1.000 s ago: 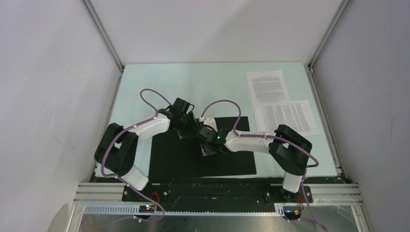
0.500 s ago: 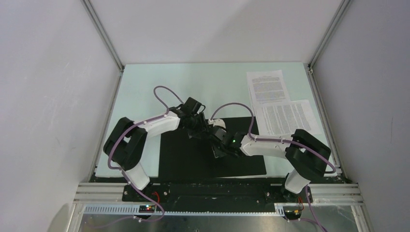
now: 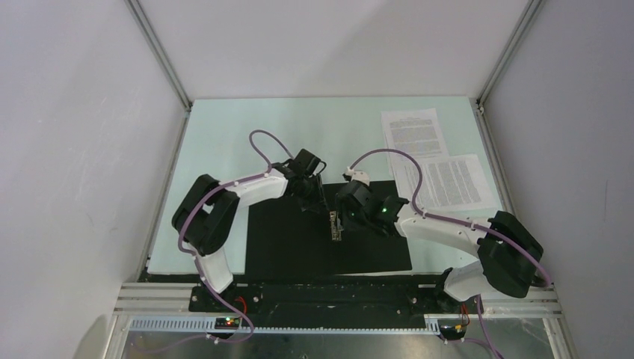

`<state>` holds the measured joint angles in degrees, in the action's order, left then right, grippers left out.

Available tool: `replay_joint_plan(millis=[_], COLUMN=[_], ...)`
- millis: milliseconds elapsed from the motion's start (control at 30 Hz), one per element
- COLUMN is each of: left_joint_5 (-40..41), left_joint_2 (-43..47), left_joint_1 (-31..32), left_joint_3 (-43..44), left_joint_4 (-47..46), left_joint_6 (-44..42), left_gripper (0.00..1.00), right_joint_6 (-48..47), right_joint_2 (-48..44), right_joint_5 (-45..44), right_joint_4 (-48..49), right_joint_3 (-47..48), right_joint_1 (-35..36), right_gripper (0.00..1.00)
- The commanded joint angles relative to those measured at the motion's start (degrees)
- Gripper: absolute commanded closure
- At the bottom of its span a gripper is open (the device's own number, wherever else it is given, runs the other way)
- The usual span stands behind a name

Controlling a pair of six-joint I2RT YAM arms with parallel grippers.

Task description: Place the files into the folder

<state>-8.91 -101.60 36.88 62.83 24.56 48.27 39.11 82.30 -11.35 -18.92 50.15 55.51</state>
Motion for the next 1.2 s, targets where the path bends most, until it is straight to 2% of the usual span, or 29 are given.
replay_joint_plan(millis=[0,467,867,967,1067,1167], left_joint_5=[0.38,1.05,4.3,4.41,5.66,5.81], left_joint_2=[-1.94,-3.34,-5.84,-6.13,-4.89,-4.79], left_joint_1=[1.13,1.92,3.27,3.7,4.21,4.26], left_joint_3=[1.98,3.75,3.52,3.8,3.82,4.66], left_joint_4=[-0.43,-0.72,-0.82,-0.83,-0.8,-0.75], left_joint_6=[-1.87,-2.08,-1.33,-1.25,-1.2,-1.72], left_gripper=[0.62,0.63,0.73,0.73,0.66,0.65], right_joint_6=[5.65,8.09,7.96,8.13,8.36,8.27], right_joint_2=[-1.2,2.87,2.83,3.25,3.7,3.77], right_joint_5=[-1.47,-0.42,-0.16,0.09,0.21,0.27], right_joint_4=[-3.11,-3.63,-3.01,-2.47,-2.13,-1.98], right_joint_3=[1.17,1.27,1.21,1.26,1.26,1.23], right_joint_1=[-0.51,0.38,0.39,0.51,0.6,0.64], right_gripper=[0.53,0.53,0.54,0.54,0.54,0.54])
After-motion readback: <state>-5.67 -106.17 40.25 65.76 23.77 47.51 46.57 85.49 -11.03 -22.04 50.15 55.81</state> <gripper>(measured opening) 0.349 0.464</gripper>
